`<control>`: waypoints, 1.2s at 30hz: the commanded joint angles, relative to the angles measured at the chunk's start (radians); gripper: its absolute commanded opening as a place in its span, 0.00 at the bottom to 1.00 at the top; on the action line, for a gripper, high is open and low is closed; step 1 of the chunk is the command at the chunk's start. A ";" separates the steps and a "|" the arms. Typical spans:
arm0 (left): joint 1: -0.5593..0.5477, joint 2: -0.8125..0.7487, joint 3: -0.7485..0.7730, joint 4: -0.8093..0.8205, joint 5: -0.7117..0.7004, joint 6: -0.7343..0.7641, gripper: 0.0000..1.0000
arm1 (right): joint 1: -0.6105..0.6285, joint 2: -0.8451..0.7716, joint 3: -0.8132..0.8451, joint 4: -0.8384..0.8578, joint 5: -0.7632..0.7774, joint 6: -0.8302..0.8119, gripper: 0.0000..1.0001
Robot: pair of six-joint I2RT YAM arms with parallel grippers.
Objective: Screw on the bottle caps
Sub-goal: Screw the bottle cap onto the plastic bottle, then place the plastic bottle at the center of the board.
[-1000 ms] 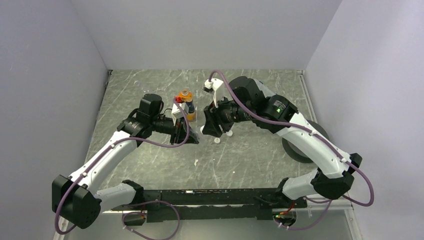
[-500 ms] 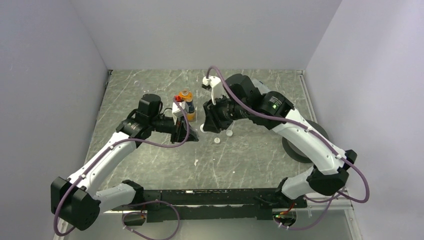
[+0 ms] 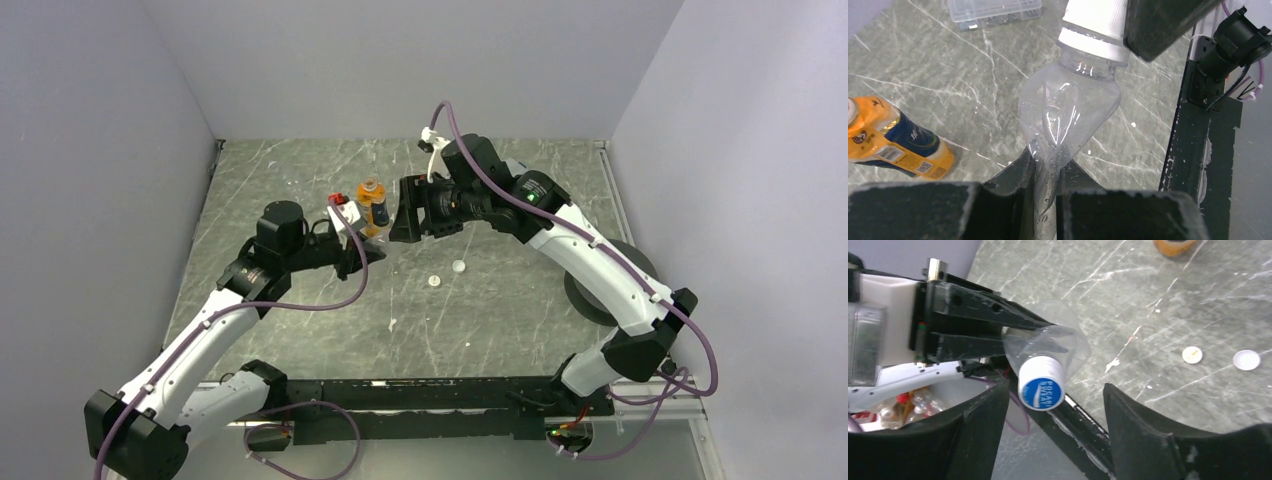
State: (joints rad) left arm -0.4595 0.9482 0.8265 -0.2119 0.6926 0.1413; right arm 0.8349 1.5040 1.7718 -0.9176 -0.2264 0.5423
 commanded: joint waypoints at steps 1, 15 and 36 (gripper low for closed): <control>0.003 -0.020 0.013 0.074 -0.009 0.001 0.00 | -0.006 -0.044 0.001 0.007 0.078 0.017 0.79; 0.003 -0.006 -0.001 0.103 0.022 -0.020 0.00 | 0.032 -0.020 0.000 0.055 0.088 0.037 0.60; 0.003 0.010 0.006 0.101 -0.010 -0.097 0.95 | -0.060 -0.048 -0.032 0.032 0.112 0.005 0.10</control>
State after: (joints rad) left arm -0.4549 0.9642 0.8223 -0.1371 0.6964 0.0906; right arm 0.8227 1.5013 1.7485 -0.8822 -0.1570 0.5697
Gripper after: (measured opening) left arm 0.620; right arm 0.355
